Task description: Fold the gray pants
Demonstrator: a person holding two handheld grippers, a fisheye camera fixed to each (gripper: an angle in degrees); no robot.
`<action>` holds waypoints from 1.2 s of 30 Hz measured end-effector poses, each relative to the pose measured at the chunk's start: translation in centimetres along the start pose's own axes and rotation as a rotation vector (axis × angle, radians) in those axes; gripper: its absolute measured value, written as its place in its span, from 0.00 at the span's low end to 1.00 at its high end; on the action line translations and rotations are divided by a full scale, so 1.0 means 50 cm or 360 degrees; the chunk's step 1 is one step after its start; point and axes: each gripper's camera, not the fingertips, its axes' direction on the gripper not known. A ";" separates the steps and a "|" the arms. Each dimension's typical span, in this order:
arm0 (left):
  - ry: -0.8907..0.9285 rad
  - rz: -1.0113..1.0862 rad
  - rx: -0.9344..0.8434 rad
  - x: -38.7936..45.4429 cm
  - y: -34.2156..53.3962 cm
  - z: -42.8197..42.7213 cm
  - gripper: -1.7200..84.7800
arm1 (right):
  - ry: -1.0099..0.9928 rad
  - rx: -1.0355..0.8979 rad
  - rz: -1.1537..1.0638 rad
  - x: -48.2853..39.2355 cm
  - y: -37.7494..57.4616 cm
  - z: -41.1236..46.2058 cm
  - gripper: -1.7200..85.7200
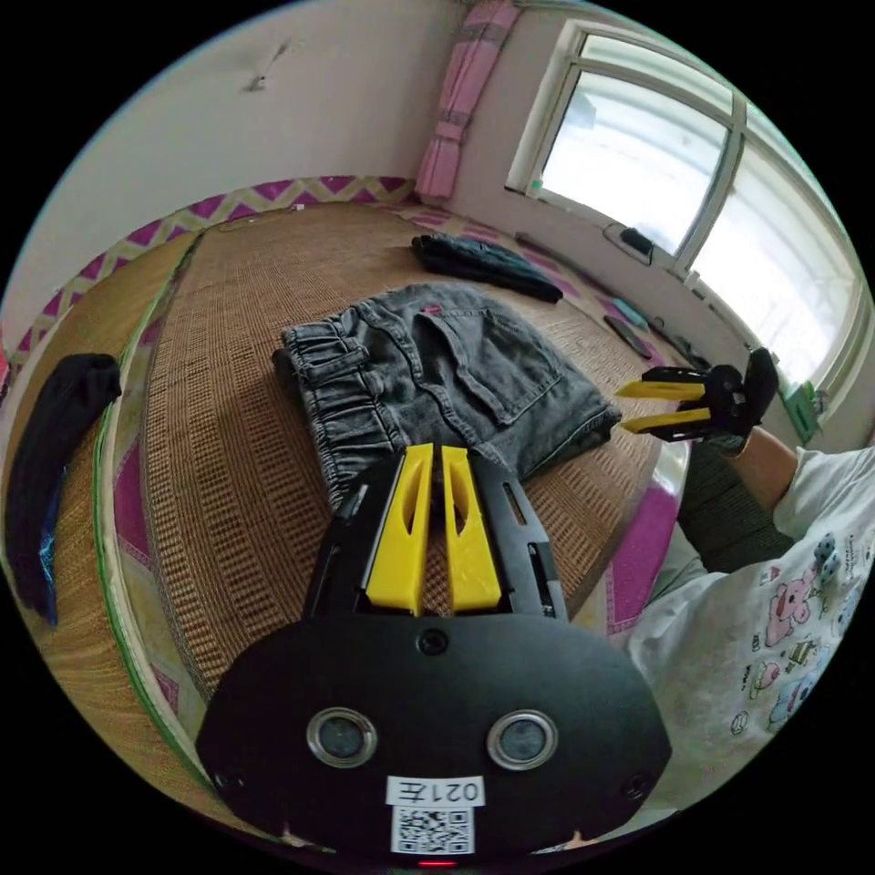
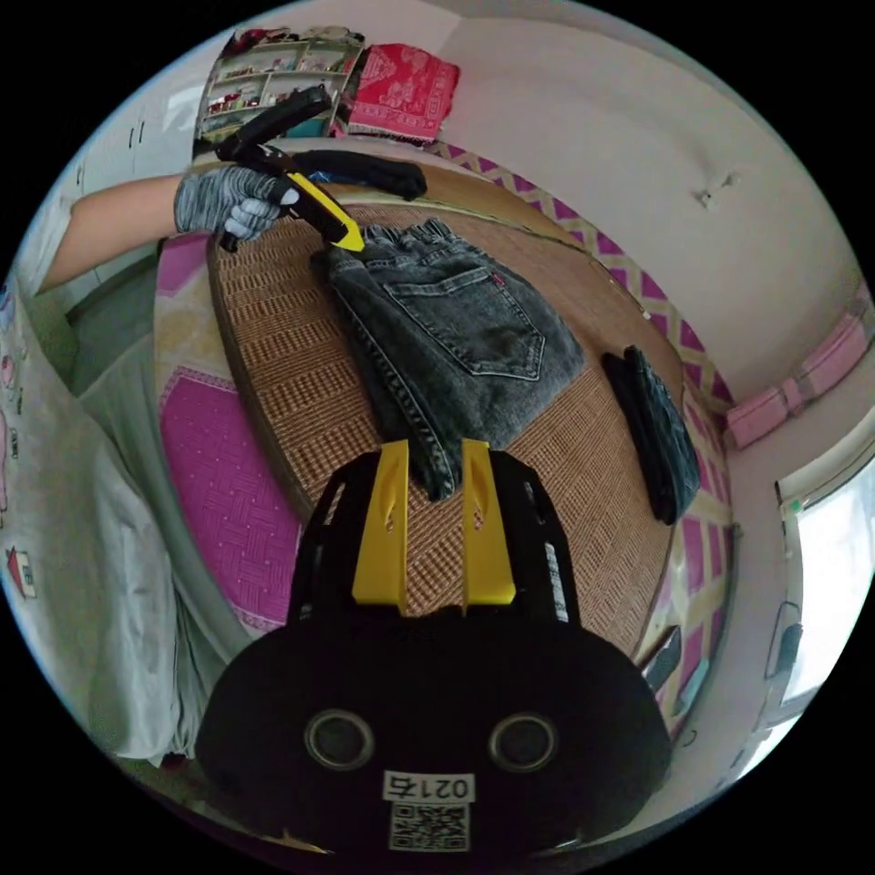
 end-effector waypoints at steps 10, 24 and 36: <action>0.0024 -0.0082 0.0020 -0.089 -0.024 0.033 0.01 | 0.0295 -0.0185 -0.0346 -0.020 -0.051 0.001 0.04; 0.0261 -0.0311 0.0163 -0.225 -0.068 0.058 0.01 | 0.0008 -0.0015 0.0315 0.325 -0.089 -0.165 0.07; 0.0391 -0.0786 0.0071 -0.425 -0.131 0.074 0.17 | -0.1004 0.0100 0.1337 0.964 -0.171 -0.007 0.14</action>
